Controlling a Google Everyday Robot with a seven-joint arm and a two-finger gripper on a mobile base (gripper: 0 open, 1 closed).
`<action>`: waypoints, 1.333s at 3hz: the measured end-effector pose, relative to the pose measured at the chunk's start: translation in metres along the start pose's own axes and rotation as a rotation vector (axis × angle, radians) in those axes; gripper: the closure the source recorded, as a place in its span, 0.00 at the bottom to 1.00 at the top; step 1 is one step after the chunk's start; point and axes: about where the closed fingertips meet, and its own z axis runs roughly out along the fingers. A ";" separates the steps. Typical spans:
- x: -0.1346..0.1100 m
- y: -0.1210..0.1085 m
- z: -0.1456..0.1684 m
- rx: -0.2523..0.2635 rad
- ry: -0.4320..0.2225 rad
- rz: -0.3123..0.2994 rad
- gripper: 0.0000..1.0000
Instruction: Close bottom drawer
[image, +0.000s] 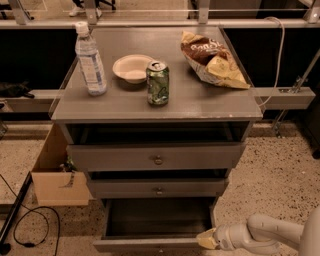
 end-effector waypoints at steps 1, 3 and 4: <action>0.001 0.008 0.003 -0.060 -0.026 -0.002 1.00; 0.030 0.003 0.022 -0.047 0.008 0.019 1.00; 0.061 -0.009 0.044 -0.021 0.042 0.048 1.00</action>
Offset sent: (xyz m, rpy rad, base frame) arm -0.0050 0.0051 -0.0001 0.0602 0.0056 0.0224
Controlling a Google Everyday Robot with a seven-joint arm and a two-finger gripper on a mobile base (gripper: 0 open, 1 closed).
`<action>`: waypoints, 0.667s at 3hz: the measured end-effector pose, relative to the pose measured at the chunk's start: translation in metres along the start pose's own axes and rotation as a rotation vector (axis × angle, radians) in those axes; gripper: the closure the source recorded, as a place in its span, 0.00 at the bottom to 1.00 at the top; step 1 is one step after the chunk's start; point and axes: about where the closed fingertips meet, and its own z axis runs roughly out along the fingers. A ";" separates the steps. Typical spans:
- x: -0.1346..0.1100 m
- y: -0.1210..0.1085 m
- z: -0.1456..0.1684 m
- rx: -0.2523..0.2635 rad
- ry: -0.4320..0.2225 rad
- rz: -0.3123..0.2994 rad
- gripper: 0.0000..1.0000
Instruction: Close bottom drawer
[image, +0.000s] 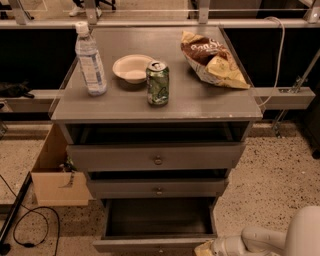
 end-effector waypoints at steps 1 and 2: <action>0.011 -0.008 0.012 0.017 0.020 0.010 1.00; 0.011 -0.008 0.013 0.017 0.020 0.010 0.81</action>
Offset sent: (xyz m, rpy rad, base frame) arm -0.0014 0.0002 -0.0153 -0.0214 0.0099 -0.0050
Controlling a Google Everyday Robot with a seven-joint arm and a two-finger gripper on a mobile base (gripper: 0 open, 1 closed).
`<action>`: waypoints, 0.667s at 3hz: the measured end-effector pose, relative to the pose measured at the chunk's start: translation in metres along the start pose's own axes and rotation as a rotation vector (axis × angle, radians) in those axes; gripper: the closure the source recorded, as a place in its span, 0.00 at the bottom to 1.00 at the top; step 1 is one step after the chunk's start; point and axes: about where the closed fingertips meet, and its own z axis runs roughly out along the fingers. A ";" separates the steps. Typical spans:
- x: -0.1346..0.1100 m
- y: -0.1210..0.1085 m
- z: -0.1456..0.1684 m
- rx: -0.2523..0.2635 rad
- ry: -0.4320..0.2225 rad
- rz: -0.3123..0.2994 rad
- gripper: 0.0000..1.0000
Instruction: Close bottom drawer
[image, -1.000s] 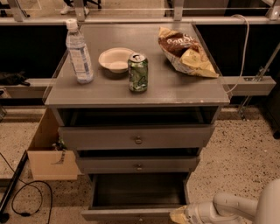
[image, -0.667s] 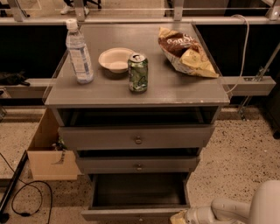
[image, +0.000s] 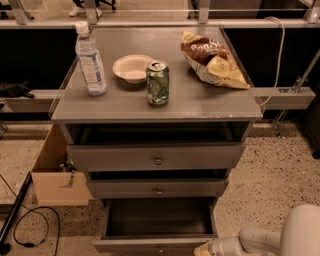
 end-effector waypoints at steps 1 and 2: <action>0.000 0.000 0.000 0.000 0.000 0.000 0.50; 0.000 0.000 0.000 0.000 0.000 0.000 0.27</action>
Offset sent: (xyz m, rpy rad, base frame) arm 0.0000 0.0000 0.0000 0.0000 0.0000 0.0000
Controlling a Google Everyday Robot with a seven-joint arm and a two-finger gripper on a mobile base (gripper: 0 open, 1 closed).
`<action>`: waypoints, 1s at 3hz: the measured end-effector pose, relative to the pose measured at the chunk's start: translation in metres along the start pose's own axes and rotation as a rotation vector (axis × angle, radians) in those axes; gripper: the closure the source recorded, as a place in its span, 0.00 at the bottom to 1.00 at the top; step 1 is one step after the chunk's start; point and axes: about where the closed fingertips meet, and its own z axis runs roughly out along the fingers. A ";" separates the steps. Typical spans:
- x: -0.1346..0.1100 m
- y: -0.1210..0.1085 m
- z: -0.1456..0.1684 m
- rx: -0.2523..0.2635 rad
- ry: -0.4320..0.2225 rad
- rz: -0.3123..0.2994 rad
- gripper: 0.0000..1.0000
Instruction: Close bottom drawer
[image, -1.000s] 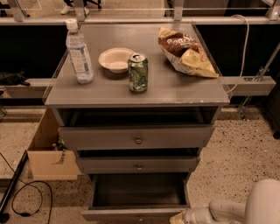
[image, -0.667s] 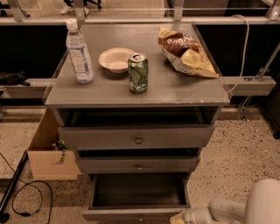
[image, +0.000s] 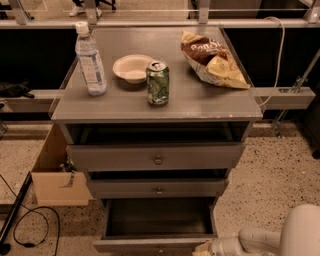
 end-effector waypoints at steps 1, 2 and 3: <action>-0.014 -0.003 0.013 0.024 0.009 -0.017 0.04; -0.012 0.000 0.013 0.024 0.009 -0.017 0.00; -0.033 -0.003 0.023 0.041 0.018 -0.043 0.03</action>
Offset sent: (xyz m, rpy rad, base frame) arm 0.1266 0.0981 -0.0213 -0.1833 -0.1006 0.0927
